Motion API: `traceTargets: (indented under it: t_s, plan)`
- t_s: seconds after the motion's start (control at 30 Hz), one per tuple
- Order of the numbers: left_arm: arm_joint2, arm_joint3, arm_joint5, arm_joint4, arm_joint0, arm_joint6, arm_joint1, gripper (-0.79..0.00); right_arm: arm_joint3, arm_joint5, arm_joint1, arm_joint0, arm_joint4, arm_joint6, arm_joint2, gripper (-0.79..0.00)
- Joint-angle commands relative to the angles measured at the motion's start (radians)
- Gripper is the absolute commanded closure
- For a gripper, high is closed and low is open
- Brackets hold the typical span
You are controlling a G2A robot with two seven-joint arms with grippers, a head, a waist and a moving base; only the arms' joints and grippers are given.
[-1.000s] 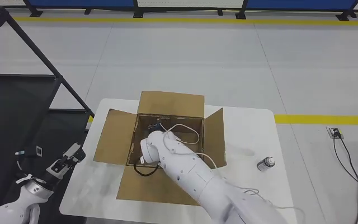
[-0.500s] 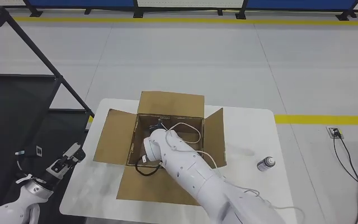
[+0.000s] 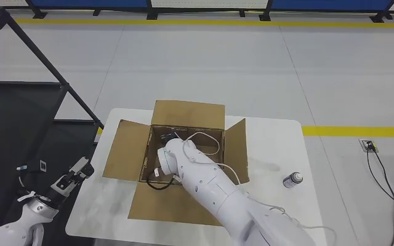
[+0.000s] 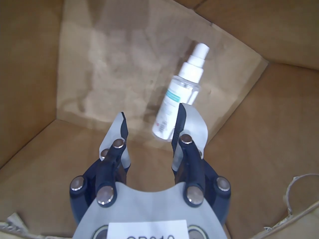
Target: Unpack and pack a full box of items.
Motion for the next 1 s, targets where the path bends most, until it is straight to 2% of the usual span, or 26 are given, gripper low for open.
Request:
traceTargets:
  t_s: [0.0, 0.2, 0.3, 0.4, 0.53, 0.67, 0.8, 0.9, 0.97]
  plan:
    - [0.0, 0.0, 0.0, 0.0, 0.0, 0.0, 0.0, -0.785, -0.029, 0.002, 0.0, -0.003, -0.008, 0.002, -0.003, -0.474]
    - [0.0, 0.0, 0.0, 0.0, 0.0, 0.0, 0.0, -0.785, -0.167, 0.05, 0.008, -0.03, -0.059, 0.022, -0.01, -0.573]
    - [0.0, 0.0, 0.0, 0.0, 0.0, 0.0, 0.0, -0.785, -0.261, 0.094, 0.022, -0.053, -0.111, 0.047, -0.011, -0.653]
    - [0.0, 0.0, 0.0, 0.0, 0.0, 0.0, 0.0, -0.785, -0.375, 0.139, 0.049, -0.078, -0.179, 0.104, -0.002, -0.785]
    - [0.0, 0.0, 0.0, 0.0, 0.0, 0.0, 0.0, -0.785, -0.579, 0.182, 0.108, -0.14, -0.304, 0.19, 0.04, -0.785]
    - [0.0, 0.0, 0.0, 0.0, 0.0, 0.0, 0.0, -0.785, -0.858, 0.133, 0.192, -0.268, -0.469, 0.266, 0.158, -0.785]
    - [0.0, 0.0, 0.0, 0.0, 0.0, 0.0, 0.0, -0.785, -1.256, 0.01, 0.273, -0.485, -0.712, 0.39, 0.339, -0.785]
    - [0.0, 0.0, 0.0, 0.0, 0.0, 0.0, 0.0, -0.785, -1.598, -0.084, 0.309, -0.668, -0.848, 0.483, 0.479, -0.785]
    - [0.0, 0.0, 0.0, 0.0, 0.0, 0.0, 0.0, -0.785, -1.783, -0.129, 0.322, -0.759, -0.881, 0.527, 0.55, -0.785]
